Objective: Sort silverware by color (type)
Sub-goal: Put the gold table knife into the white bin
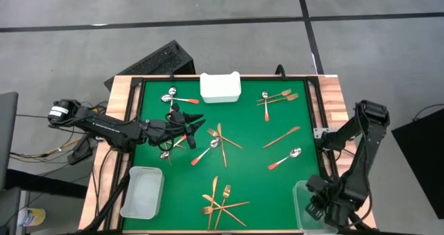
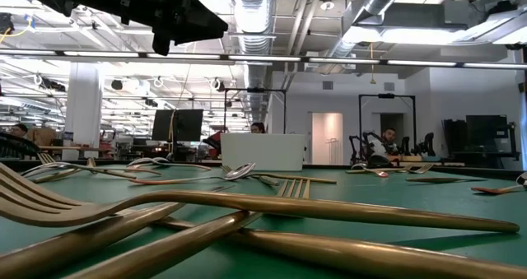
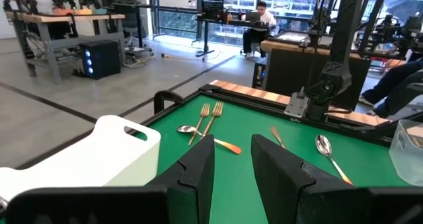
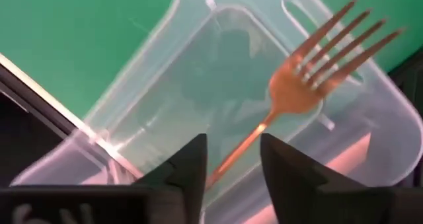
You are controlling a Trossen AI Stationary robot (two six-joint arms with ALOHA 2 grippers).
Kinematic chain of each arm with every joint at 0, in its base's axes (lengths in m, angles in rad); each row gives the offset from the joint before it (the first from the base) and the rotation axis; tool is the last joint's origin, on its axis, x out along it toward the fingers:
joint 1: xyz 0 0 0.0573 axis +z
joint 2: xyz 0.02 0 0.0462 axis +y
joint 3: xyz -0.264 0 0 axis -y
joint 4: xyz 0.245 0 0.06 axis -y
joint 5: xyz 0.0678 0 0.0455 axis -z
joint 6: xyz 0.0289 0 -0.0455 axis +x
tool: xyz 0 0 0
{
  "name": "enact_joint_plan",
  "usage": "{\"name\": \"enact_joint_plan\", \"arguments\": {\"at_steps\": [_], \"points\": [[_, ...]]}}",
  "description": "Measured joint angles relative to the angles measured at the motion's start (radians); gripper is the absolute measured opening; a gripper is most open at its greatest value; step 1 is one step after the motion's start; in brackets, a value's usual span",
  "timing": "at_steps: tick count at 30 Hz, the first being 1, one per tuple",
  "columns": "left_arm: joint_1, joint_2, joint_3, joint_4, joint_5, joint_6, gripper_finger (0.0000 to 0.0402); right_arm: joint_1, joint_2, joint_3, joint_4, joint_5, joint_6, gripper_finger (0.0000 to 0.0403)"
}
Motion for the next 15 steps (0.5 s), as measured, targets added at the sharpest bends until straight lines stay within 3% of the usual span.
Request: {"name": "enact_joint_plan", "arguments": {"at_steps": [6,11,15], "points": [[0.000,0.000,0.000,0.000,-0.002,0.005,0.0088,-0.009,-0.025,0.034,-0.163,0.056,0.053,0.0233],[0.000,0.000,0.000,0.000,-0.042,0.018,0.0088,-0.077,-0.077,0.052,-0.316,0.253,0.032,0.0238],[0.000,0.000,0.000,-0.001,-0.047,0.051,0.0088,-0.216,-0.123,0.029,-0.406,0.324,-0.044,0.0230]]}}
